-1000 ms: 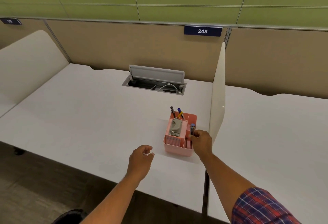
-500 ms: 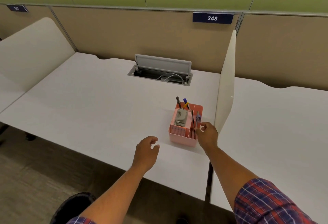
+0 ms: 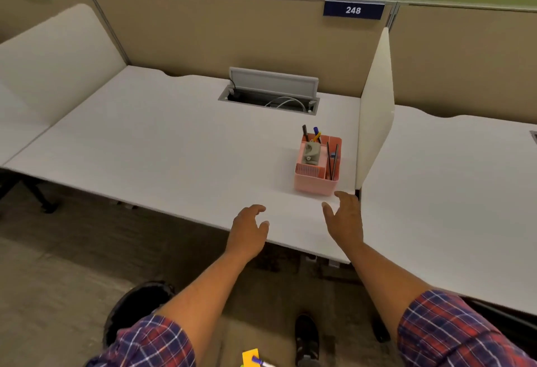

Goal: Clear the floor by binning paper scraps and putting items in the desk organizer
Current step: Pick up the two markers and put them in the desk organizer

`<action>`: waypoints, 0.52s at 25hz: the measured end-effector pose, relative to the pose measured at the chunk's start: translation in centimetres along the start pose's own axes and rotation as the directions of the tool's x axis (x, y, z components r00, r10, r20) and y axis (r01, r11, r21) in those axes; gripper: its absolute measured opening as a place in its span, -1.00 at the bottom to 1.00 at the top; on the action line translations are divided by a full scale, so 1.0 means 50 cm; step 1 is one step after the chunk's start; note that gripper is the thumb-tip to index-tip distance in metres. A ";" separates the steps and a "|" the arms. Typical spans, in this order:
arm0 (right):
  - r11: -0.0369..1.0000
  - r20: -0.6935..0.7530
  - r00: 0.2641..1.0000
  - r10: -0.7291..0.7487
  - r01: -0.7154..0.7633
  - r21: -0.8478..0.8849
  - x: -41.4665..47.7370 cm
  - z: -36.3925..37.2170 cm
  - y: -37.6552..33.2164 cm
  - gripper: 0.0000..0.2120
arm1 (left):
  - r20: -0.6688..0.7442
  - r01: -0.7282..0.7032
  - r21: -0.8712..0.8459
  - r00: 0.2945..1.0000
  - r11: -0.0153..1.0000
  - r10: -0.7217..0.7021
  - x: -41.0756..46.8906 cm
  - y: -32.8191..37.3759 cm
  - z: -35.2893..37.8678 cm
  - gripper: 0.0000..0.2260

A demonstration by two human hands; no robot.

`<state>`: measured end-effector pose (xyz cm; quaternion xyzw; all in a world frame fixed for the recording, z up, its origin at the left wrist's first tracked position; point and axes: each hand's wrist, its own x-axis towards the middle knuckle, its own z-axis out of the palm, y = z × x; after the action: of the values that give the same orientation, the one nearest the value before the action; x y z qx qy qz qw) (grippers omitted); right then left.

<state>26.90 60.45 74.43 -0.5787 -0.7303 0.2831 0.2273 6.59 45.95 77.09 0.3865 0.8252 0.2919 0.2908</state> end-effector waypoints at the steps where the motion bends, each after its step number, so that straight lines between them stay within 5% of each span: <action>1: 0.999 -0.014 1.000 -0.019 0.019 -0.041 -0.043 0.008 -0.010 -0.54 | 0.012 -0.006 0.001 1.000 1.000 0.006 -0.030 -0.027 -0.014 -0.64; 7: 0.974 0.026 0.997 -0.069 0.073 -0.213 -0.344 0.106 -0.032 -0.57 | 0.043 -0.016 0.090 0.999 0.996 0.012 -0.211 -0.261 -0.070 -0.63; 13: 0.953 0.192 0.976 0.100 -0.039 -0.300 -0.614 0.200 0.060 -0.59 | 0.105 0.165 0.092 0.979 0.982 -0.174 -0.362 -0.490 -0.024 -0.65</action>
<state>29.40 29.55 64.92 -0.5991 -0.7629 0.2374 0.0520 3.89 18.02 65.19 0.3421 0.8487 0.2094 0.3446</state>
